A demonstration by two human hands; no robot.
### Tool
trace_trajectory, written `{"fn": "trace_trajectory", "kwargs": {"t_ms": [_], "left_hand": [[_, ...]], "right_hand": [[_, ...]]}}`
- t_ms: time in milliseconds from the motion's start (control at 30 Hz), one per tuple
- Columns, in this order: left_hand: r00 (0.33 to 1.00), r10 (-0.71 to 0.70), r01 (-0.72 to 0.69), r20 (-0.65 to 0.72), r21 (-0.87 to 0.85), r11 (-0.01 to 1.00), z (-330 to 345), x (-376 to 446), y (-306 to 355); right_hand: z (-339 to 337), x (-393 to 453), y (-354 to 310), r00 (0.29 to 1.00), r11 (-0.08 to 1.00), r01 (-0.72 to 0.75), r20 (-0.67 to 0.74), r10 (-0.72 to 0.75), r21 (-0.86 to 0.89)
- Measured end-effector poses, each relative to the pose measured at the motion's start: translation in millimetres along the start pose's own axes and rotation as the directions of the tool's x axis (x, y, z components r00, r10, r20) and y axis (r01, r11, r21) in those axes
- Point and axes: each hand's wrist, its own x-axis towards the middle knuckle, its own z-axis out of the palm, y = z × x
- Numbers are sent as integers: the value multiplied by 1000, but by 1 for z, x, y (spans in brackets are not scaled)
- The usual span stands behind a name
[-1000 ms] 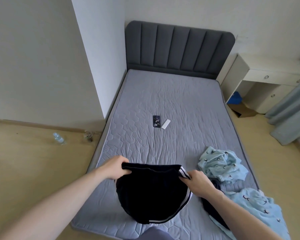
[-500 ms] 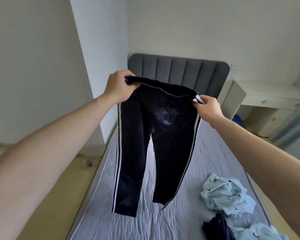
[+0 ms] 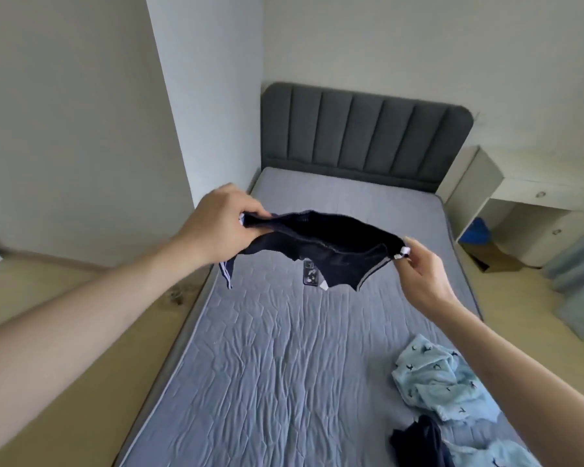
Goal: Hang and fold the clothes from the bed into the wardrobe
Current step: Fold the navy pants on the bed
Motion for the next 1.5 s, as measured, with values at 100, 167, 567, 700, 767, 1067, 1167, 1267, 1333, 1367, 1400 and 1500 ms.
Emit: {"fn": "trace_trajectory", "kwargs": {"t_ms": [100,167,567,700,767,1067,1167,1267,1333,1367,1400,1500], "left_hand": [[975,-92,95,205,-6,995,74,-73,-38],[933,-143,154,329,-7,988,126,-125,-63],[440,-362,420,822,168,892,384,-461,-116],[358,-405,428,841,238,872,433,-540,-118],[292,-423,420,858,283,862,452,-571,-115],[204,-601,651,773,351,673,485,-621,-112],[97,-859,872,502,373,316,491,-620,-127],[-196,-864,904,463,427,23,502,-626,-146],[-338,-783,914,522,382,-139,511,-633,-151],[-368,-751,915,549,357,-188,516,-636,-151],[-370,-739,921,563,330,-209,520,-638,-150],[-284,-819,957,498,197,-212,530,-632,-134]], "right_hand": [[45,-52,72,978,995,-70,190,84,-76],[79,-88,122,950,987,-111,279,139,-114],[251,-327,368,534,825,-257,638,555,-503],[291,-395,418,393,765,-224,663,638,-603],[306,-426,436,346,747,-192,669,658,-636],[345,-459,454,231,606,-356,562,794,-711],[361,-435,450,346,593,-478,482,805,-648],[373,-419,453,420,631,-483,472,776,-607],[377,-418,460,336,590,-511,486,807,-625],[377,-421,464,263,554,-532,497,827,-640],[377,-424,468,190,525,-541,513,837,-657],[369,-437,476,94,520,-541,568,818,-660]]}}
